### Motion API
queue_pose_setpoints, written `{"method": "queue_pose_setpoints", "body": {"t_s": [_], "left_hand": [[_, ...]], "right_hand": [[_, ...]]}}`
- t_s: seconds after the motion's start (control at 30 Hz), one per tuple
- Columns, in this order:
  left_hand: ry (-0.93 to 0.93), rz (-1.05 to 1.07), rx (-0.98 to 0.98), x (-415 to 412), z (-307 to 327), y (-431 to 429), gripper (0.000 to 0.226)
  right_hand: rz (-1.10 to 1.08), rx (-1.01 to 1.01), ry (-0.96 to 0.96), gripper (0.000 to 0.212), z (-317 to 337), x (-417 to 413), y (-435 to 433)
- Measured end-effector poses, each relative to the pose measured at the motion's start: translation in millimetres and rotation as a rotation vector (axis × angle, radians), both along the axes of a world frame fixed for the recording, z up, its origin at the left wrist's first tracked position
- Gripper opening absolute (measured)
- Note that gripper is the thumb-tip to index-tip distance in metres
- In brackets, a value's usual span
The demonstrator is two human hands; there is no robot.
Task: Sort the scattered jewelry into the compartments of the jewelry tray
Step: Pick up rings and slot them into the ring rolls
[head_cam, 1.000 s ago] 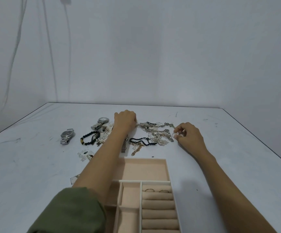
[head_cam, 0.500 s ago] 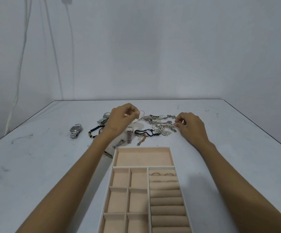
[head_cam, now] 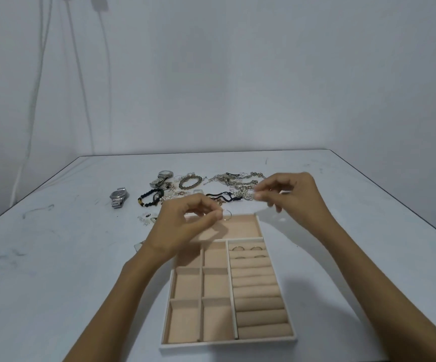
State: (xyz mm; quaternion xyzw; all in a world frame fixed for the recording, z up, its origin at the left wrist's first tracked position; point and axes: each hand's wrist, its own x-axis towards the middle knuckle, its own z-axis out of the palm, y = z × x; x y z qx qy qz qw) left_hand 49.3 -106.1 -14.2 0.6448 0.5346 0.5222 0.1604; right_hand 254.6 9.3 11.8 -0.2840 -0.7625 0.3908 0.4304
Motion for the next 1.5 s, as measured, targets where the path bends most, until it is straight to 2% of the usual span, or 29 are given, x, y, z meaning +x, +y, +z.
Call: {"method": "queue_pose_setpoints", "body": {"t_s": [0.2,0.47,0.83,1.0,1.17,1.27,1.5], "left_hand": [[0.101,-0.059,-0.015,6.9,-8.1,-5.0,0.003],[0.163,-0.049,-0.019,6.7,-12.8,-5.2,0.005],[0.167,-0.05,-0.02,7.6,-12.2,-5.1,0.003],[0.178,-0.054,-0.031,6.9,-12.1,-4.1,0.004],[0.19,-0.071,-0.037,10.4,-10.3,-5.7,0.014],[0.217,-0.069,-0.038,11.7,-10.3,-5.0,0.008],[0.26,-0.085,-0.044,12.5,-9.7,-6.0,0.009]], "right_hand": [[0.174,-0.128,-0.074,0.008,-19.0,21.9,-52.3],[0.2,-0.024,-0.258,0.01,-32.3,29.2,-57.8],[0.21,-0.035,-0.307,0.015,-35.1,29.8,-54.3],[0.175,-0.027,-0.235,0.01,-27.1,34.5,-52.1],[0.182,-0.024,-0.294,0.013,-31.5,31.6,-54.1],[0.167,-0.002,-0.303,0.013,-32.7,30.2,-54.3],[0.159,0.034,-0.311,0.012,-35.2,29.6,-53.5]]}}
